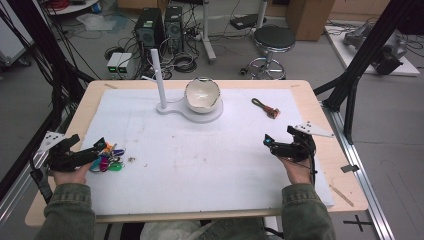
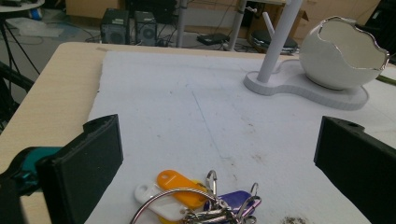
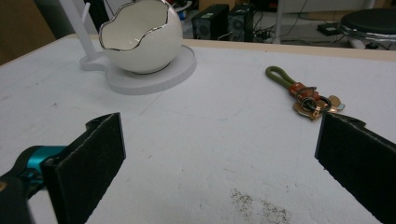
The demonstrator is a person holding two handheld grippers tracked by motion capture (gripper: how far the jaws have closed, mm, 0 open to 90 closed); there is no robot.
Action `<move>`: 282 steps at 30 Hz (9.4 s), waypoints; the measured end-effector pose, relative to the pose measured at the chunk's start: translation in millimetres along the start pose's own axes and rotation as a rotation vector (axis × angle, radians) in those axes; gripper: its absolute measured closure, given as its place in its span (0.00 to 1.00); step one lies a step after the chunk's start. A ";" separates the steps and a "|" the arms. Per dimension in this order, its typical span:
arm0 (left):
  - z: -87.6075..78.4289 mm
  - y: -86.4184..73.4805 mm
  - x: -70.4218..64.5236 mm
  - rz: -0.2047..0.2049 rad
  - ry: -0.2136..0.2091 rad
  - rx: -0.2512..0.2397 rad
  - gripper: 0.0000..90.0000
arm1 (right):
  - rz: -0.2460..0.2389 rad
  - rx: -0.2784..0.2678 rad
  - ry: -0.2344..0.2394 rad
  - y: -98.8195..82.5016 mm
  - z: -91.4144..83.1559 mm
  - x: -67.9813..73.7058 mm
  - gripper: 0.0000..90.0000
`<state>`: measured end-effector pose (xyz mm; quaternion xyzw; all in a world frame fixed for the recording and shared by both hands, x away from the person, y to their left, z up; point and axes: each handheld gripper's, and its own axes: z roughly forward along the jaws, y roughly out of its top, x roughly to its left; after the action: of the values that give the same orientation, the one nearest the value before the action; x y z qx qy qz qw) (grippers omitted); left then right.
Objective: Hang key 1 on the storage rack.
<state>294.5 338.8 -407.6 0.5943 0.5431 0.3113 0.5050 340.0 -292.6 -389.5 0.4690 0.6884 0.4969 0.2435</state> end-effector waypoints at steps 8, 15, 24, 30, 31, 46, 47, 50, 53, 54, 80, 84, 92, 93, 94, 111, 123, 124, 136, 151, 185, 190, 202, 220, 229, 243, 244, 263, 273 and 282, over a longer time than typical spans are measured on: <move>0.2 -0.1 -0.2 0.001 -0.008 -0.003 0.02 | -0.003 0.038 0.007 12.5 9.5 -5.0 0.01; 0.6 -0.2 -0.2 0.002 -0.003 -0.001 0.02 | -0.032 0.069 -0.003 21.1 19.3 -5.8 0.01; 0.2 0.0 -0.4 0.002 -0.014 -0.011 0.02 | -0.049 0.125 -0.004 35.3 31.6 -9.1 0.01; 1.6 -0.1 -0.5 -0.001 -0.016 -0.008 0.02 | -0.026 0.124 0.005 47.7 35.1 -15.9 0.01; 2.0 -0.1 -0.8 -0.003 -0.016 -0.008 0.02 | -0.023 0.126 0.008 50.1 36.0 -17.2 0.01; 5.9 -0.2 -1.5 -0.004 -0.014 0.000 0.02 | -0.016 0.214 0.026 74.2 67.1 -32.5 0.01; 6.1 -0.2 -1.7 -0.001 -0.014 0.003 0.02 | -0.018 0.218 0.025 75.3 70.4 -33.7 0.01; 6.9 -0.1 -1.8 -0.005 -0.014 0.001 0.02 | -0.019 0.236 0.026 79.1 79.5 -35.9 0.01; 7.1 0.0 -0.5 -0.010 -0.011 -0.001 0.02 | -0.040 0.252 0.015 87.3 89.9 -37.9 0.01; 7.1 0.1 -0.2 -0.012 -0.010 -0.002 0.02 | -0.040 0.252 0.015 87.3 89.9 -37.9 0.01; 12.7 0.7 2.8 -0.047 -0.014 -0.010 0.02 | -0.091 0.367 0.015 131.0 143.9 -53.6 0.01; 12.8 1.7 2.2 -0.045 -0.007 -0.022 0.02 | -0.121 0.452 -0.018 126.8 164.0 -56.6 0.01; 11.0 1.4 1.1 -0.029 0.000 -0.015 0.02 | -0.113 0.563 -0.069 105.2 190.1 -74.0 0.01; 10.9 1.3 0.8 -0.028 0.002 -0.013 0.02 | -0.111 0.575 -0.075 103.0 191.5 -77.4 0.01; 10.9 1.2 0.8 -0.025 0.001 -0.012 0.02 | -0.104 0.583 -0.080 101.2 192.6 -80.7 0.03; 6.1 0.6 -0.4 -0.007 0.025 -0.015 0.02 | -0.067 0.701 -0.055 78.1 202.1 -111.7 0.33; 5.3 0.2 0.2 -0.002 0.024 -0.012 0.02 | -0.001 0.710 -0.050 74.3 203.0 -118.7 0.67; 5.4 0.2 0.2 -0.002 0.025 -0.012 0.02 | -0.006 0.713 -0.057 74.0 202.7 -118.7 0.72; 6.0 0.1 -0.5 -0.006 0.015 -0.007 0.02 | -0.046 0.685 -0.132 81.3 195.8 -109.3 0.82; 4.4 -0.6 -0.6 -0.008 0.005 -0.005 0.02 | 0.023 0.585 -0.110 104.5 160.6 -112.5 0.82; 0.3 -1.7 -2.2 -0.014 -0.020 0.003 0.02 | -0.012 0.457 -0.039 143.5 108.6 -58.6 0.81; 0.2 -1.8 -2.4 -0.016 -0.021 0.004 0.02 | -0.031 0.455 -0.033 144.4 108.2 -48.9 0.81; 1.0 -1.9 -2.4 -0.015 -0.027 0.010 0.02 | -0.052 0.397 0.037 147.5 100.2 -23.1 0.80; 1.5 -1.8 -2.4 -0.020 -0.028 0.007 0.02 | -0.040 0.362 0.040 147.7 82.1 2.0 0.80; 0.4 -1.6 -2.5 -0.023 -0.025 0.005 0.02 | -0.044 0.338 0.077 152.6 82.6 24.9 0.80; 0.2 -1.5 -2.0 -0.022 -0.029 0.003 0.02 | -0.067 0.331 0.145 160.7 96.4 64.0 0.80; 0.2 -1.5 -1.9 -0.021 -0.029 0.003 0.02 | -0.072 0.330 0.150 161.6 97.5 66.3 0.80; 0.3 -1.5 -1.7 -0.023 -0.033 0.003 0.02 | -0.110 0.334 0.225 168.0 117.2 110.5 0.80; 0.6 -1.5 -1.5 -0.024 -0.034 0.002 0.02 | -0.135 0.340 0.268 170.9 131.7 135.8 0.79; 1.0 -1.4 -1.1 -0.023 -0.040 0.002 0.02 | -0.166 0.332 0.299 179.5 144.7 161.5 0.79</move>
<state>294.7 337.3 -409.0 0.5944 0.5399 0.2930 0.5190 457.1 -71.4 -260.7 0.3656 0.8253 0.4191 0.0982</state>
